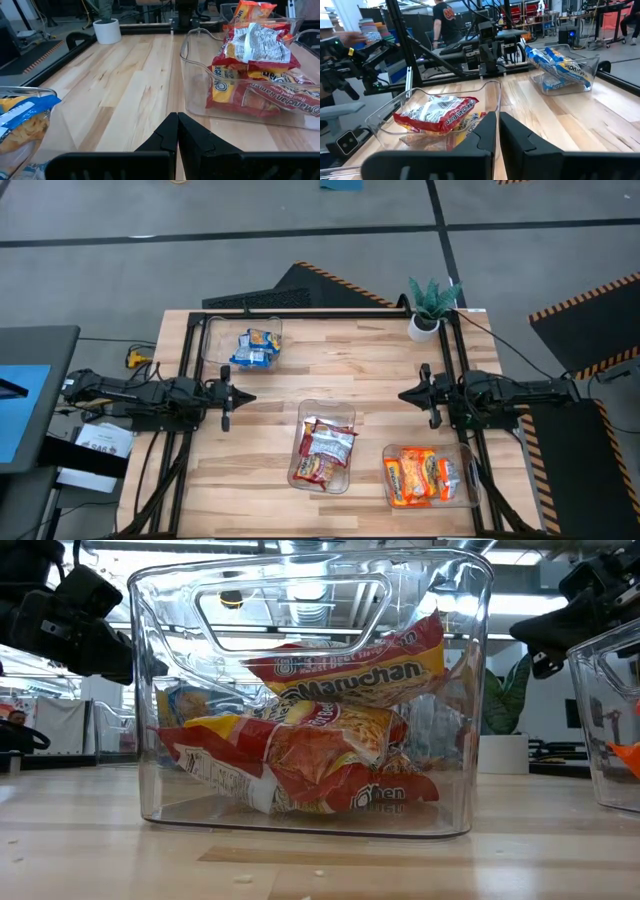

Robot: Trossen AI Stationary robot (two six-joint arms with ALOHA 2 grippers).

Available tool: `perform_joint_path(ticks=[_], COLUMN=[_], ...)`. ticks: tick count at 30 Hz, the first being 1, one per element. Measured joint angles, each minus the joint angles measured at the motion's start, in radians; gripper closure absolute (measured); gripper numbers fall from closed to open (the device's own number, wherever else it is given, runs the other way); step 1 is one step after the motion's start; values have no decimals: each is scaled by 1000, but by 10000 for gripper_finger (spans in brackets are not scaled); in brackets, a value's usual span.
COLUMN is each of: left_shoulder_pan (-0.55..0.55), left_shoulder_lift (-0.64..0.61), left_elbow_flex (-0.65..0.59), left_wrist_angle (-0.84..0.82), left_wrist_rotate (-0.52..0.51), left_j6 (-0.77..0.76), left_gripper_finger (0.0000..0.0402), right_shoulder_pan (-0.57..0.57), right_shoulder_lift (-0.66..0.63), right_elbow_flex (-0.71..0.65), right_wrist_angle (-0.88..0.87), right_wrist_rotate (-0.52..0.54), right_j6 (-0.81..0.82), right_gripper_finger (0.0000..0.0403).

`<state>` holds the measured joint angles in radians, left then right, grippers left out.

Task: Sort Maruchan noodles
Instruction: Return to Home Position

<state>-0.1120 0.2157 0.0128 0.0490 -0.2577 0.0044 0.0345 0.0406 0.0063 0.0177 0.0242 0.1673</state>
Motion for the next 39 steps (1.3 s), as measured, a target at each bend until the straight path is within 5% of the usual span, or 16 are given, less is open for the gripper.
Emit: perform_joint_path(ticks=[6, 14, 39], left_shoulder_pan=[-5, -3, 45], left_shoulder_lift=[-18, -217, -214], left_elbow_flex=[0, -2, -3], left_wrist_angle=[2, 20, 16], left_wrist_rotate=[0, 8, 9], left_j6=[-8, -9, -9], left_gripper_finger=[401, 401, 401], right_shoulder_pan=[0, 0, 0], right_shoulder_lift=[0, 0, -2], right_elbow_flex=[0, 0, -1], right_wrist_angle=[-1, -2, 10], right_wrist_rotate=[0, 1, 2], right_j6=[0, 0, -1], right_gripper_finger=[356, 356, 356])
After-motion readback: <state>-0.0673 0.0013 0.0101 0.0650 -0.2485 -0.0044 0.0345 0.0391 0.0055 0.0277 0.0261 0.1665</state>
